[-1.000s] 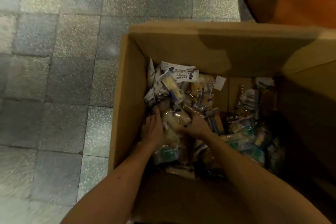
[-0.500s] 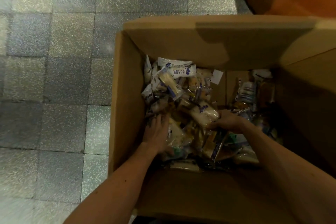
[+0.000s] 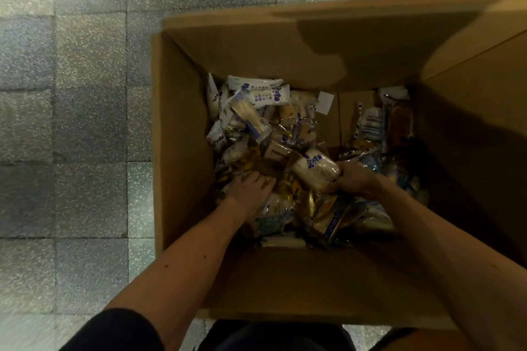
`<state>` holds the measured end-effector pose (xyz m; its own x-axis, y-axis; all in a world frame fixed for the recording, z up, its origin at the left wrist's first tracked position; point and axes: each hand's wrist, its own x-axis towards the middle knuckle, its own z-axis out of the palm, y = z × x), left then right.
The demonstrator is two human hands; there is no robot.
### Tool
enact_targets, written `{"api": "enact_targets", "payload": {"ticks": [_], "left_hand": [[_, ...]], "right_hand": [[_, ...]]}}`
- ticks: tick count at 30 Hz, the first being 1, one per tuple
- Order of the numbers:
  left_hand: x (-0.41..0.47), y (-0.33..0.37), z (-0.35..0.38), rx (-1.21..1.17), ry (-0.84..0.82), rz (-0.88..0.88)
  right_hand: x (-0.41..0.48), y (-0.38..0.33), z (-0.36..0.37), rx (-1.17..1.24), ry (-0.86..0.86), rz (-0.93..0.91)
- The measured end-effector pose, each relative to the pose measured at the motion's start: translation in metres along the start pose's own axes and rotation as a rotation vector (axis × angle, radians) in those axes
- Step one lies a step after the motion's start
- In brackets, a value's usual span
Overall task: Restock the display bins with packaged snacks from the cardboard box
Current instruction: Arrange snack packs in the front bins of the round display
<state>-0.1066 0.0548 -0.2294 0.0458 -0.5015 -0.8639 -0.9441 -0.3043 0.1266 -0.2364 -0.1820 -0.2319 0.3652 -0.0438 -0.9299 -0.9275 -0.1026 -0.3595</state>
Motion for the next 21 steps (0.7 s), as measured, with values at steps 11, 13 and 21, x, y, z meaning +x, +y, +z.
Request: {"api": "enact_targets", "payload": {"ticks": [11,13,21], "left_hand": [[-0.018,-0.006,-0.007,-0.322,-0.185,-0.033],[-0.024,-0.006,-0.016,-0.408,-0.176,-0.054],[-0.052,-0.015,-0.062,-0.843,0.083,-0.127]], "right_hand": [[-0.019,0.007,0.003,0.041,0.033,-0.026],[-0.027,0.007,0.003,0.047,0.046,-0.033],[-0.079,0.006,0.005,0.095,0.221,-0.080]]}}
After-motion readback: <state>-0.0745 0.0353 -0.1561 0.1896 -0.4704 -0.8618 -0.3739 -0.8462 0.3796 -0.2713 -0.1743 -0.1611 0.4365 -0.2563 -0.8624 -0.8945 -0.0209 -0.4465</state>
